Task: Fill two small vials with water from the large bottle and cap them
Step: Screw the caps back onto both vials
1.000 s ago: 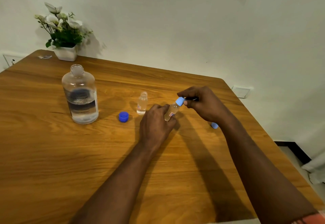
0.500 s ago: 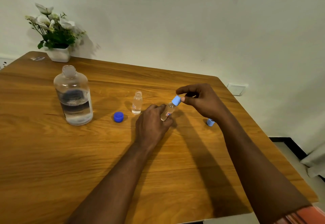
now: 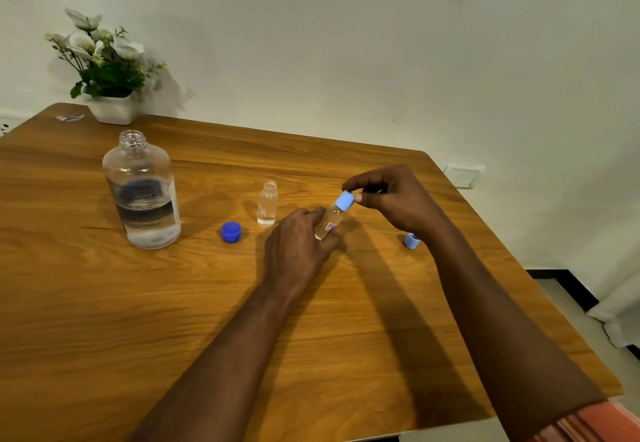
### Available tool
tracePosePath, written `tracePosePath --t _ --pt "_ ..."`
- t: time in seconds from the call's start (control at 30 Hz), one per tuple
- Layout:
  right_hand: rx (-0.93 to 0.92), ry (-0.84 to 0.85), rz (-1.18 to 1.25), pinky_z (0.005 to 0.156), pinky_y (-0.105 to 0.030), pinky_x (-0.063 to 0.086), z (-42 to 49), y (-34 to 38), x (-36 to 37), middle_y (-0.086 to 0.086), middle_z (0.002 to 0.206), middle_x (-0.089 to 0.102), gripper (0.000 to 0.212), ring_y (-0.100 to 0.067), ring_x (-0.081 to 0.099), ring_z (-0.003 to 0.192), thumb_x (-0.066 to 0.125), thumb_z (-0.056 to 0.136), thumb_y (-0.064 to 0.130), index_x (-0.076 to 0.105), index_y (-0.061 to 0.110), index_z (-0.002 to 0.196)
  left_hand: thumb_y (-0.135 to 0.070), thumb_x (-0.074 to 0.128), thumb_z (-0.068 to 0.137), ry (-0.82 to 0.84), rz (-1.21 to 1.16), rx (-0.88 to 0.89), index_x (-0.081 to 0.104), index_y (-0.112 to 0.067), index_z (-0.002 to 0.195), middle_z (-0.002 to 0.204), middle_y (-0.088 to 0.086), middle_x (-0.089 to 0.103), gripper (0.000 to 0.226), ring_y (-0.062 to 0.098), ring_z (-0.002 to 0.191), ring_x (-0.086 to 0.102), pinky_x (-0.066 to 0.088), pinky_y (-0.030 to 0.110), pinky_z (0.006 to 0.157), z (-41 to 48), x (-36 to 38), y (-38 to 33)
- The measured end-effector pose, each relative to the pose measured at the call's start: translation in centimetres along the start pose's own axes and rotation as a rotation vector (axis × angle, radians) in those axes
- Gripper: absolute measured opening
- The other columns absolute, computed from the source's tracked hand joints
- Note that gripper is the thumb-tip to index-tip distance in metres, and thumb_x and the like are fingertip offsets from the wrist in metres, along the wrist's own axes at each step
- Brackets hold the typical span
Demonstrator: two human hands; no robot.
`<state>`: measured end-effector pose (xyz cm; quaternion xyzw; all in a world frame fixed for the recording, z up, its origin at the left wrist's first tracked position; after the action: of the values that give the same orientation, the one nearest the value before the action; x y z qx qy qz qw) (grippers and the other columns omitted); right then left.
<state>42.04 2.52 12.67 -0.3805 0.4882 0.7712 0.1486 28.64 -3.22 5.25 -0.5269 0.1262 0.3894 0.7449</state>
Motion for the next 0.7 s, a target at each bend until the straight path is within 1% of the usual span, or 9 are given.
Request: tracePosePath --t 0.1,0.17,0.23,0.3,0.37,0.47,0.53,0.63,0.7 --pt "0.021 -0.019 -0.007 0.072 -0.019 0.049 0.08 -0.03 0.06 0.000 0.094 0.075 0.014 -0.003 0.066 0.082 0.072 0.088 0.016 0.077 0.010 0.099 -0.040 0.062 0.081 0.001 0.028 0.012 0.067 -0.030 0.107 0.073 -0.011 0.046 0.028 0.012 0.070 0.049 0.023 0.027 0.051 0.01 0.07 -0.15" --pt "0.050 -0.048 -0.050 0.064 -0.025 0.046 0.16 -0.22 0.12 -0.003 0.083 0.075 0.020 -0.009 0.063 0.072 0.072 0.087 0.031 0.077 0.012 0.089 -0.040 0.062 0.082 0.002 0.038 0.024 0.066 -0.031 0.111 0.074 -0.011 0.045 0.031 0.012 0.070 0.049 0.022 0.026 0.050 -0.02 0.09 -0.32" --pt "0.065 -0.095 -0.100 0.060 -0.025 0.042 0.15 -0.28 -0.15 0.000 0.075 0.070 0.027 -0.010 0.060 0.067 0.069 0.088 0.041 0.075 0.015 0.085 -0.040 0.062 0.081 0.001 0.023 0.031 0.067 -0.031 0.109 0.073 -0.012 0.046 0.030 0.010 0.068 0.046 0.021 0.022 0.048 -0.08 0.09 -0.40" --pt "0.059 -0.122 -0.075 0.063 -0.021 0.041 0.11 -0.25 -0.50 0.009 0.081 0.068 0.019 -0.005 0.060 0.073 0.069 0.089 0.035 0.074 0.017 0.093 -0.039 0.063 0.080 0.001 0.000 0.026 0.068 -0.030 0.104 0.072 -0.011 0.047 0.027 0.010 0.067 0.046 0.022 0.021 0.048 -0.09 0.06 -0.36" --pt "0.042 -0.061 -0.001 0.071 -0.019 0.046 0.11 -0.10 -0.40 0.008 0.098 0.070 0.020 -0.003 0.063 0.079 0.071 0.087 0.016 0.073 0.016 0.107 -0.039 0.064 0.079 -0.005 -0.015 0.018 0.068 -0.030 0.102 0.072 -0.010 0.050 0.026 0.011 0.068 0.049 0.025 0.024 0.049 -0.05 0.01 -0.23" --pt "0.007 0.033 -0.017 0.073 -0.020 0.051 0.00 0.11 0.05 0.007 0.100 0.072 0.025 -0.001 0.063 0.076 0.071 0.084 0.003 0.075 0.014 0.106 -0.039 0.064 0.079 -0.009 -0.011 0.014 0.068 -0.030 0.104 0.074 -0.012 0.051 0.027 0.010 0.070 0.051 0.024 0.022 0.049 -0.01 -0.01 -0.18" --pt "0.021 0.024 -0.006 0.073 -0.022 0.052 0.05 -0.06 0.02 0.006 0.095 0.073 0.019 0.000 0.065 0.077 0.073 0.085 0.008 0.077 0.012 0.102 -0.041 0.064 0.079 -0.012 -0.001 0.023 0.068 -0.031 0.106 0.074 -0.013 0.048 0.030 0.011 0.071 0.051 0.021 0.019 0.048 -0.04 -0.02 -0.30" --pt "0.049 -0.036 -0.050 0.068 -0.031 0.052 0.08 -0.27 -0.03 0.000 0.083 0.075 0.017 -0.010 0.067 0.075 0.075 0.085 0.027 0.078 0.012 0.091 -0.042 0.063 0.079 -0.007 0.008 0.021 0.067 -0.033 0.109 0.071 -0.013 0.046 0.031 0.009 0.068 0.047 0.021 0.019 0.048 -0.09 -0.02 -0.37" --pt "0.051 -0.073 -0.076 0.063 -0.026 0.046 -0.02 -0.26 -0.21 0.003 0.078 0.072 0.023 -0.007 0.063 0.069 0.073 0.085 0.037 0.078 0.014 0.090 -0.041 0.063 0.079 -0.004 0.001 0.012 0.067 -0.033 0.110 0.068 -0.013 0.045 0.032 0.010 0.066 0.047 0.021 0.020 0.047 -0.11 -0.05 -0.29"
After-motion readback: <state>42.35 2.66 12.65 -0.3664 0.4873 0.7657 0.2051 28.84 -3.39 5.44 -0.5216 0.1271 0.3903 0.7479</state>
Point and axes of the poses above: each hand's wrist, its own z-axis towards the middle knuckle, its own x-axis out of the palm, y = z × x, the point moved 10 cm from there along z, towards the middle knuckle
